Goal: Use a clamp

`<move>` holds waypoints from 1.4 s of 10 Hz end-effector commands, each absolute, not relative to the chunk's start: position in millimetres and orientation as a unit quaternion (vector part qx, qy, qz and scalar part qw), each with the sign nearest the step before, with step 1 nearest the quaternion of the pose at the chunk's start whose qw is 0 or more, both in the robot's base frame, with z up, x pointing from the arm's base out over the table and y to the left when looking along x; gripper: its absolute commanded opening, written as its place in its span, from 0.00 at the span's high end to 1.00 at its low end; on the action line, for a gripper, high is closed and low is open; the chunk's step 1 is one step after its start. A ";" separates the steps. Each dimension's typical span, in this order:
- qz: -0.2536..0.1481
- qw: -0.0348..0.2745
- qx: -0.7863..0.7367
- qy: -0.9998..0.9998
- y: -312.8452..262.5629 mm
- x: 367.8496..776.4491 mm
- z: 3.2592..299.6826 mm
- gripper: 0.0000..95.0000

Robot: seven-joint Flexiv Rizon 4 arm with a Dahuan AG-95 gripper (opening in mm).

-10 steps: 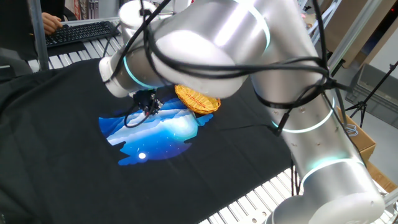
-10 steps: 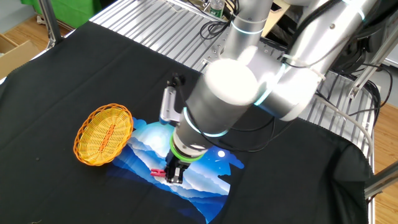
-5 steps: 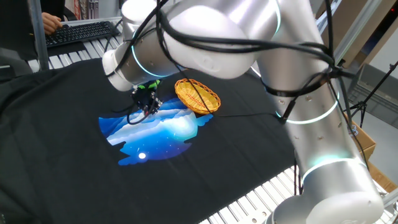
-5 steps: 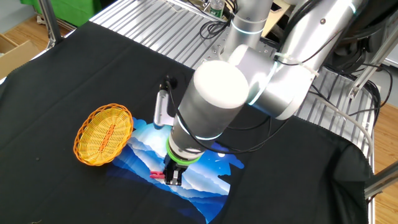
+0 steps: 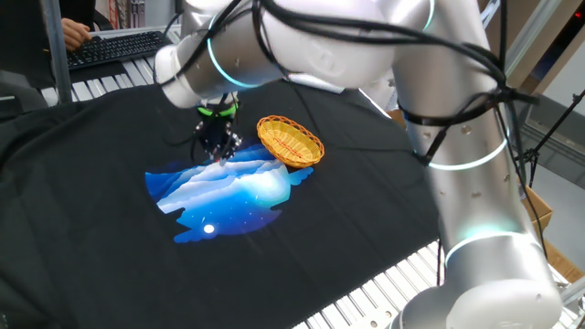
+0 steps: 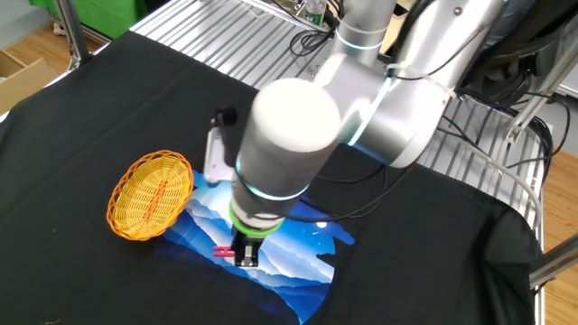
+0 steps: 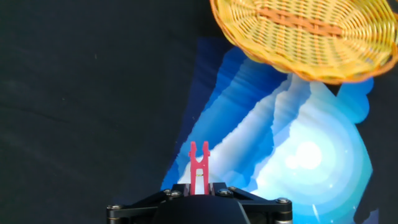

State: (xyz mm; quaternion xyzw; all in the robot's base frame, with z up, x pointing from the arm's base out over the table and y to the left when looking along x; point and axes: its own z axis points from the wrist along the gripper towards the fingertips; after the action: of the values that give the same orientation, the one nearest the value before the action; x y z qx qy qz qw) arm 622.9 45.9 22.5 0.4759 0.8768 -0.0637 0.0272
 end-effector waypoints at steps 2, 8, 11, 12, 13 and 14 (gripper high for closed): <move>-0.066 0.008 0.458 0.887 43.2 626.1 35.2 1.00; -0.073 -0.021 0.406 0.911 41.3 626.4 55.0 1.00; -0.061 -0.040 0.368 0.927 36.0 626.6 77.0 1.00; -0.051 -0.051 0.352 0.933 32.1 627.4 85.2 1.00; -0.046 -0.057 0.339 0.938 29.0 627.5 91.8 1.00; -0.035 -0.064 0.320 0.945 23.8 627.4 102.7 1.00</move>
State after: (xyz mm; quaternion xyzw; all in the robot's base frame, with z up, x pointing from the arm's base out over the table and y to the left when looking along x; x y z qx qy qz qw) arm 627.9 27.2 95.0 0.3358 0.9392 -0.0422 -0.0584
